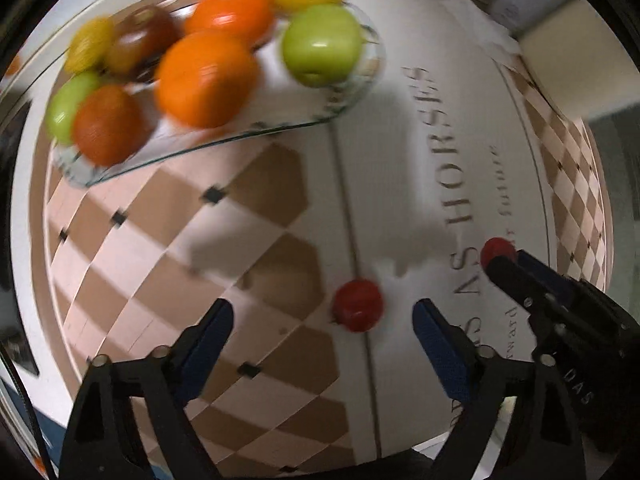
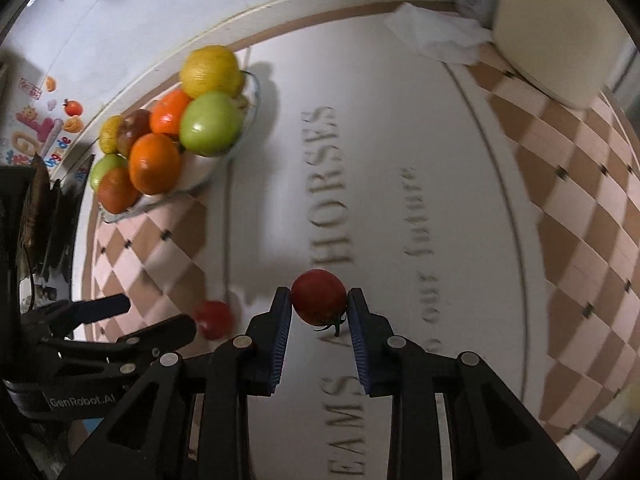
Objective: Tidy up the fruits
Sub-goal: 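Grasp a red cherry tomato with the right tool while the left tool grasps the other, then set the cherry tomato on the plate with the left tool while the right tool carries its tomato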
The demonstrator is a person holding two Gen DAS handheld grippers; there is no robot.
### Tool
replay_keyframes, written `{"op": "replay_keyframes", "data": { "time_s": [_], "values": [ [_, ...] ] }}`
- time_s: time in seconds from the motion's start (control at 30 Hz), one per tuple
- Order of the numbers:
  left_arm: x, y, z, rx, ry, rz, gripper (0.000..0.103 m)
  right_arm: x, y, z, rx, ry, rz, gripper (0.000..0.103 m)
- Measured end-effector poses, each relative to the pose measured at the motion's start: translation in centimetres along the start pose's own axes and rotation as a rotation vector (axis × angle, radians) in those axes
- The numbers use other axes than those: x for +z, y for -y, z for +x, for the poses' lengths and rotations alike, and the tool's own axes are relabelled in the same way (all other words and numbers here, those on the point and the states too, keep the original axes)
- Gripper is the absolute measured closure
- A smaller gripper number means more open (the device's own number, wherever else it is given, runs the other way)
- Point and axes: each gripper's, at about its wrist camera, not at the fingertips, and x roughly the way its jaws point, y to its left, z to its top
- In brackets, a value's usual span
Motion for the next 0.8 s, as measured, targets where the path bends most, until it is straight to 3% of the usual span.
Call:
{"op": "replay_keyframes", "data": {
  "time_s": [0.17, 0.23, 0.3, 0.47, 0.57, 0.8],
  "values": [
    [0.0, 2.1, 1.7, -0.023, -0.036, 0.041, 0.047, -0.7, 1.6, 0.1, -0.003, -0.005, 0.045, 0.072],
    [-0.1, 2.4, 2.3, -0.024, -0.042, 0.050, 0.068, -0.8, 1.6, 0.0, -0.002, -0.005, 0.048, 0.072],
    [-0.2, 2.6, 2.1, -0.034, -0.017, 0.052, 0.075, -0.8, 1.5, -0.1, -0.003, -0.002, 0.045, 0.072],
    [0.0, 1.4, 0.3, -0.050, 0.018, 0.026, 0.075, -0.3, 0.8, -1.1, -0.001, 0.019, 0.025, 0.072],
    [0.3, -0.4, -2.6, -0.072, 0.073, -0.021, 0.075, 0.3, -0.1, -2.1, 0.017, 0.040, 0.010, 0.072],
    [3.1, -7.7, -6.9, -0.083, 0.168, -0.150, 0.075, 3.5, -4.1, -2.2, 0.116, 0.073, -0.040, 0.072]
  ]
}}
